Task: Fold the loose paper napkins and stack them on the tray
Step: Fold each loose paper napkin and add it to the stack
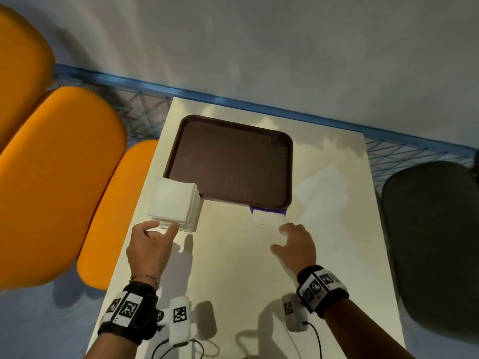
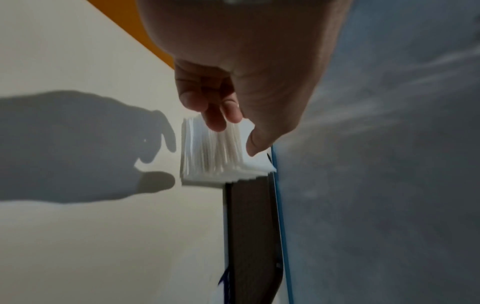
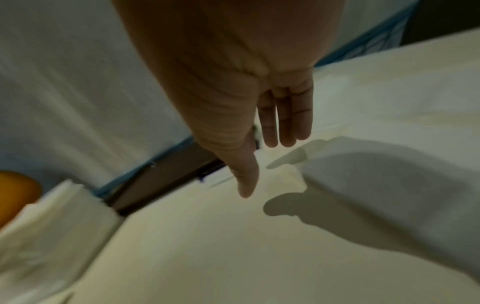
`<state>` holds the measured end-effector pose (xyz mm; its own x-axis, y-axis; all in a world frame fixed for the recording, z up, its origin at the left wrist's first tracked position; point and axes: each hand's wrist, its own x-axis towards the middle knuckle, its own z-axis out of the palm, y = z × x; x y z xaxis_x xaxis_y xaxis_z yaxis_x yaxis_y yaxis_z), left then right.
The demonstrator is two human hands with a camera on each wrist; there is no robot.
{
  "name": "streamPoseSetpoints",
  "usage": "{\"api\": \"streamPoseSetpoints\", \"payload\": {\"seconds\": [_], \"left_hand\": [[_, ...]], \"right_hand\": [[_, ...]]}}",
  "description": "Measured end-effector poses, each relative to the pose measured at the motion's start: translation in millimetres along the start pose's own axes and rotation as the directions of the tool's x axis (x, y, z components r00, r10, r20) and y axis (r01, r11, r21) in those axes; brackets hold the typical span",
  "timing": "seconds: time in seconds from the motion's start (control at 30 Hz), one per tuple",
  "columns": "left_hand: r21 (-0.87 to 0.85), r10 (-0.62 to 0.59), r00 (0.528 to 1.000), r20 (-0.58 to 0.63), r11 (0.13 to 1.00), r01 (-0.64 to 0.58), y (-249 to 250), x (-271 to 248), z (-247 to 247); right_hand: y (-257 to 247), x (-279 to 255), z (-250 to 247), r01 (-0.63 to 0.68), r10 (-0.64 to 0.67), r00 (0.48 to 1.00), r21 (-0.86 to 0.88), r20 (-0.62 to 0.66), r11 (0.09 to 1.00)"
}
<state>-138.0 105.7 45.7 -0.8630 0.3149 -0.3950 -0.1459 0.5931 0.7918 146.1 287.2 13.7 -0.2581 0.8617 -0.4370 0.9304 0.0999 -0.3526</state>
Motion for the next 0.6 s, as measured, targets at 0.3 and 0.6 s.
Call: {"api": "streamPoseSetpoints", "payload": {"seconds": [0.3,0.6], "left_hand": [[0.217,0.013,0.891,0.454,0.968,-0.125,-6,-86,99],[0.426,-0.135,0.761,0.634,0.882,-0.199,-28,-163,191]], "right_hand": [[114,-19,-20,-0.274,0.271,0.962,-0.146,-0.043,0.951],[137,-20,-21,-0.237,0.223,0.971,0.2,0.089,0.951]]}}
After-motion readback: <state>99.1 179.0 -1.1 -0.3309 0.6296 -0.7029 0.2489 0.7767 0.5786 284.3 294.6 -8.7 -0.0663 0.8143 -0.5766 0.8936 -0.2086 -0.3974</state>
